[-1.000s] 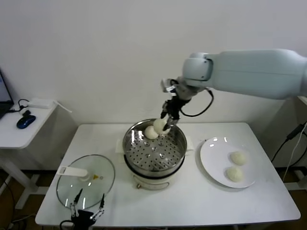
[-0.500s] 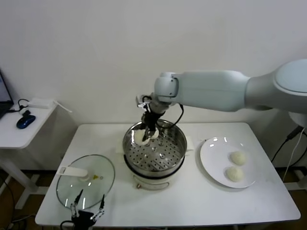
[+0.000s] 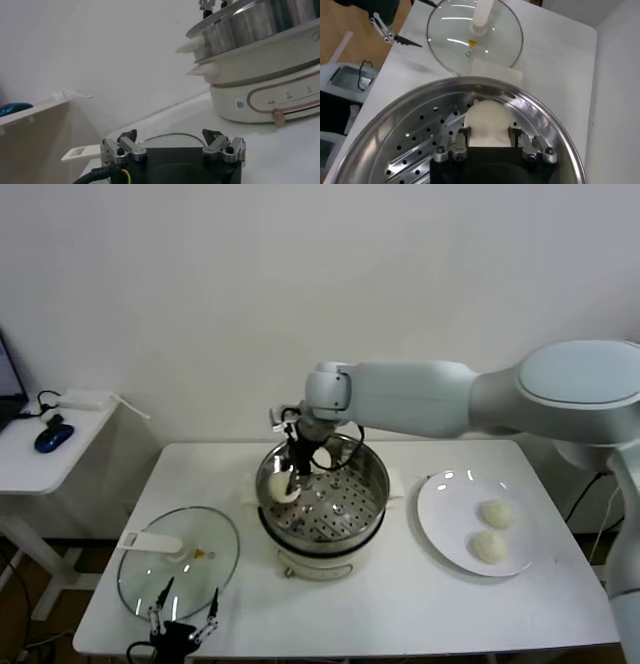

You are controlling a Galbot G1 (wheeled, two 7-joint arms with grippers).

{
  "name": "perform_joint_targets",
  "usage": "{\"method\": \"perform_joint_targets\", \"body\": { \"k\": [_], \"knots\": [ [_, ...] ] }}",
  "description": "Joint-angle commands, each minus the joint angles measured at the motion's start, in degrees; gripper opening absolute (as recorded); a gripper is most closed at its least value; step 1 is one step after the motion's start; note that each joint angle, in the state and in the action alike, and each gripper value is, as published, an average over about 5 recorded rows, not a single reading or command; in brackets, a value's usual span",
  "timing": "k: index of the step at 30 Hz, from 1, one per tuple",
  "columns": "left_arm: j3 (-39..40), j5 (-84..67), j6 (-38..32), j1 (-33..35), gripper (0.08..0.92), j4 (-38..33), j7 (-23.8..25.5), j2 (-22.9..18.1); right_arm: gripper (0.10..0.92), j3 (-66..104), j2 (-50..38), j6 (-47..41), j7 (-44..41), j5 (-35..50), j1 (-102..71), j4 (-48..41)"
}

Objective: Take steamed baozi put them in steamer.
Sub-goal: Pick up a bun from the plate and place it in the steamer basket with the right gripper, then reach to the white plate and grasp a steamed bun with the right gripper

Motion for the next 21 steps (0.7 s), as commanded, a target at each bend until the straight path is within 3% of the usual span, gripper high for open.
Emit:
{"method": "perform_joint_targets", "body": {
  "k": [1,8,13,21],
  "knots": [
    [0.07,-0.03,0.0,-0.09,0.823,-0.11,0.01,-0.09,0.634,0.65,0.7,0.48,0.95,0.09,-0.92,-1.85],
    [0.1,0.32,-0.09,0.15,0.823,-0.15,0.01,-0.34,0.807,1.62,-4.37,0.84,-0.18,2.96,2.88,2.91],
    [0.07,0.58,-0.09,0.39,0.823,-0.28,0.01,-0.41,0.822,-5.57,-12.81,3.48,-5.78,2.0,10.71,8.57],
    [0.02,0.73,-0.18,0.77,0.823,-0.42,-0.01,-0.31,0.823,-18.25,-27.59,13.75,-14.54,-8.1,18.34,13.58]
  ]
}}
